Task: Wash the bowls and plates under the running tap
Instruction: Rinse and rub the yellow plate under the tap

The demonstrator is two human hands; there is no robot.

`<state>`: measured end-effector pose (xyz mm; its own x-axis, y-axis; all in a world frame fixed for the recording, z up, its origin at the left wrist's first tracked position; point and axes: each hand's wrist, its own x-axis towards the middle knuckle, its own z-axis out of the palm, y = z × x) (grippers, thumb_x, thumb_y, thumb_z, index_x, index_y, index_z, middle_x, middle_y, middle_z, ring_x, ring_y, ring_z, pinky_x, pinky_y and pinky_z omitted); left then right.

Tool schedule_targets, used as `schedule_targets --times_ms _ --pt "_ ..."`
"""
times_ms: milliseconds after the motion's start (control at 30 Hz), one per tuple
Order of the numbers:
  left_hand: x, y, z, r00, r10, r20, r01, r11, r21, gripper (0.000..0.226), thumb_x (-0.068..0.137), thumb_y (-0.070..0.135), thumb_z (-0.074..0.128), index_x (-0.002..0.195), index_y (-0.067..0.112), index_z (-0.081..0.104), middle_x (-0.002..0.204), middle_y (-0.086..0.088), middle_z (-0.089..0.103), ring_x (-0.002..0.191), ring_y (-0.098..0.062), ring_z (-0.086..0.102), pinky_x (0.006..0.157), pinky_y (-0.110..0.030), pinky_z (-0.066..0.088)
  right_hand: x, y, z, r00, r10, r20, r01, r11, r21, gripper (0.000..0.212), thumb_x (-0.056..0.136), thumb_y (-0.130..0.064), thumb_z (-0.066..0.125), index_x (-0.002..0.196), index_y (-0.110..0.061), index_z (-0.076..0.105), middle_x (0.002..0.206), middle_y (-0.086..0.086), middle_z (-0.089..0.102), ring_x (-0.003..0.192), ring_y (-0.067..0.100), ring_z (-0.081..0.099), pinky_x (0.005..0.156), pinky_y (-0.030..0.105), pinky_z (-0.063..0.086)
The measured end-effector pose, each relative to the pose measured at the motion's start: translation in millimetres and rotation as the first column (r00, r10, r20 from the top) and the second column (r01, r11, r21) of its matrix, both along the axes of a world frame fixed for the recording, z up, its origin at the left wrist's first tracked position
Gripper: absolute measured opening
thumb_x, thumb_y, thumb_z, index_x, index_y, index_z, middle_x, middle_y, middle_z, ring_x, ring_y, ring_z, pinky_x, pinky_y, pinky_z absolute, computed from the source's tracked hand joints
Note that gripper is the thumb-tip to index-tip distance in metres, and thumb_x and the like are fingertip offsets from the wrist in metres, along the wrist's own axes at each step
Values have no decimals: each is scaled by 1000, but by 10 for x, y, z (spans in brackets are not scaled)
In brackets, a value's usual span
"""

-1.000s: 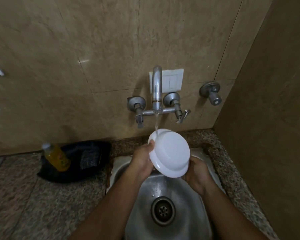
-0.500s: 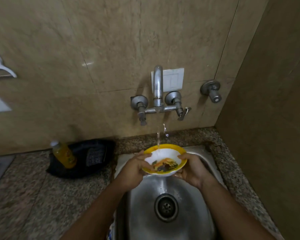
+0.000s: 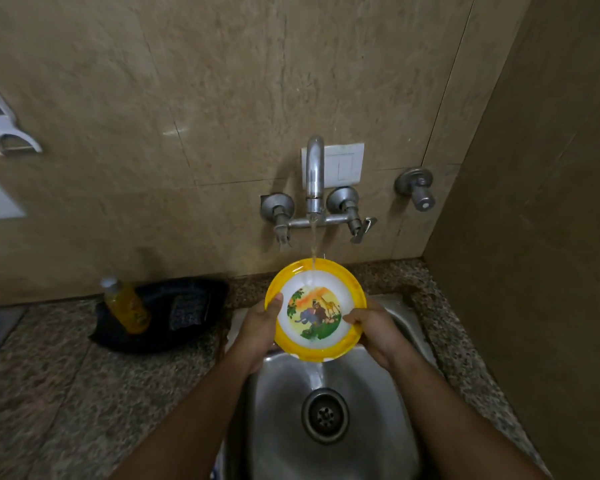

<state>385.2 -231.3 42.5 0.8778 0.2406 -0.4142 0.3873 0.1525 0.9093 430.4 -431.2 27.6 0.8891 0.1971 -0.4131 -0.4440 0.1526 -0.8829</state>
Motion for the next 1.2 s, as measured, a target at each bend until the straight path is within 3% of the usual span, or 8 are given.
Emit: schedule_targets --times_ms 233,567,700,800,867,967,1067,1200 --pt "158 -120 132 994 -91 67 99 986 -132 23 102 23 47 120 17 61 100 -3 73 82 -16 71 65 -34 61 159 -59 113 955 -98 278 177 946 -272 44 87 14 54 111 -22 60 112 4 64 104 25 60 87 34 47" --pt "363 -94 105 983 -129 131 118 989 93 28 97 5 54 124 8 60 120 -21 67 97 -30 66 86 -49 56 255 -111 8 937 -118 328 221 930 -295 37 88 8 60 110 -22 60 111 6 64 111 31 61 98 48 48" --pt "330 -75 112 990 -46 135 43 999 28 23 98 8 54 118 12 63 115 -16 69 94 -28 67 83 -46 57 345 -24 154 928 -118 354 222 936 -271 25 91 0 58 104 -21 62 101 2 67 101 27 63 83 35 51" --pt "252 3 83 981 -45 188 22 993 120 22 97 8 56 109 23 66 110 -9 72 98 -27 68 88 -51 55 382 -25 235 909 -173 379 263 944 -199 25 85 -21 57 109 -19 63 103 4 68 96 24 64 76 35 52" --pt "155 109 48 968 -79 240 11 962 273 25 95 5 57 109 23 68 106 -6 73 99 -25 69 90 -47 55 414 -29 287 870 -191 455 344 896 -281 38 88 -32 57 125 -23 58 113 2 67 98 20 64 86 40 54" --pt "-23 280 -17 939 -184 290 -1 843 538 31 94 12 57 122 16 67 111 0 72 104 -13 66 92 -29 51 487 37 502 799 -34 601 438 717 -542 47 96 -44 52 139 -24 49 98 -5 67 91 18 61 83 36 49" --pt "-183 423 -64 908 -291 300 -5 710 704 44 90 26 51 132 16 62 127 2 65 116 -8 59 98 -19 44 572 147 694 797 55 601 478 551 -684 41 95 -52 47 127 -28 54 89 -2 70 89 27 64 70 34 43" --pt "-357 535 -78 903 -303 306 -42 644 764 45 92 26 48 135 17 59 134 4 60 122 -7 55 105 -23 42 599 195 728 729 65 682 593 437 -676 29 95 -43 51 114 -24 62 96 3 73 91 31 66 63 29 35"
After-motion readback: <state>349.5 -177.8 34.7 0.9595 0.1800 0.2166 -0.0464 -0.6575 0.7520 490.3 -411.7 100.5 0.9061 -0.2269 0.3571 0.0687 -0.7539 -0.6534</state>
